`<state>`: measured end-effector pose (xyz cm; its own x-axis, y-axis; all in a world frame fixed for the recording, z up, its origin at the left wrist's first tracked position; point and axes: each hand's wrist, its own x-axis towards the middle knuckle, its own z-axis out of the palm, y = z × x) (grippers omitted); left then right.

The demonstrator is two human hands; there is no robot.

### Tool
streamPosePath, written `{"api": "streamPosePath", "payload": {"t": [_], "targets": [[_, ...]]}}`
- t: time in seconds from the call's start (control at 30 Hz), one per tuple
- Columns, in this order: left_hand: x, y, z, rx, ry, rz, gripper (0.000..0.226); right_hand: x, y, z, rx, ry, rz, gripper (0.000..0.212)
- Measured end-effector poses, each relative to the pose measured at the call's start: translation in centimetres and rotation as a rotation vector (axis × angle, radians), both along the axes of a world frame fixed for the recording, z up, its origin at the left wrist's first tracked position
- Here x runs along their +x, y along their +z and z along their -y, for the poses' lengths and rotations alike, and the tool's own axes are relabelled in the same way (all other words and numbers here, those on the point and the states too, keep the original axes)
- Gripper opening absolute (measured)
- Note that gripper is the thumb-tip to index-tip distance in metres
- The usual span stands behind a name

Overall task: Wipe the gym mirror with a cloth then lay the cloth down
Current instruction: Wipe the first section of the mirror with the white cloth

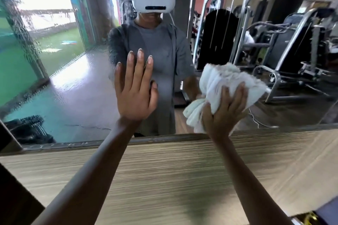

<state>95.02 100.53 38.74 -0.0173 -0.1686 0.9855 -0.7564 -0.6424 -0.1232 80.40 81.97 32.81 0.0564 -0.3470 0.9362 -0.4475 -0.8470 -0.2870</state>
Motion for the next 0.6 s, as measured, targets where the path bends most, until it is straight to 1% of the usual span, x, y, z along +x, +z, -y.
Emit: {"api": "streamPosePath", "payload": {"t": [0.07,0.1,0.13,0.2,0.27,0.33,0.37,0.43,0.53,0.6], "targets": [[0.1,0.0,0.0,-0.006,0.000,0.001,0.054,1.4,2.6,-2.0,0.117,0.020,0.109,0.065],[0.2,0.0,0.0,-0.007,-0.002,0.001,0.055,2.1,3.2,-3.2,0.122,0.032,0.119,0.066],[0.2,-0.1,-0.1,-0.008,-0.007,0.004,0.055,2.7,3.1,-4.4,0.086,0.040,0.091,0.066],[0.4,-0.2,-0.2,-0.006,-0.016,0.011,0.056,3.3,1.2,-6.0,-0.072,0.049,-0.069,0.067],[0.6,-0.2,-0.3,0.002,-0.029,0.019,0.056,2.6,-1.5,-5.6,-0.297,0.042,-0.277,0.067],[0.5,-0.1,-0.4,0.003,-0.042,0.023,0.056,1.2,-3.5,-3.4,-0.454,0.056,-0.380,0.060],[0.4,-0.1,-0.4,0.004,-0.052,0.017,0.056,0.3,-3.9,-2.3,-0.462,0.066,-0.392,0.057],[0.2,-0.2,-0.4,0.005,-0.071,0.005,0.055,-1.0,-3.3,-0.5,-0.347,0.059,-0.344,0.056],[0.1,-0.1,-0.4,-0.003,-0.076,0.002,0.056,-0.5,1.7,-0.2,-0.074,-0.030,-0.084,0.060],[0.1,0.0,-0.5,-0.006,-0.079,0.005,0.055,1.2,5.9,-1.8,0.053,-0.014,0.080,0.066]]}}
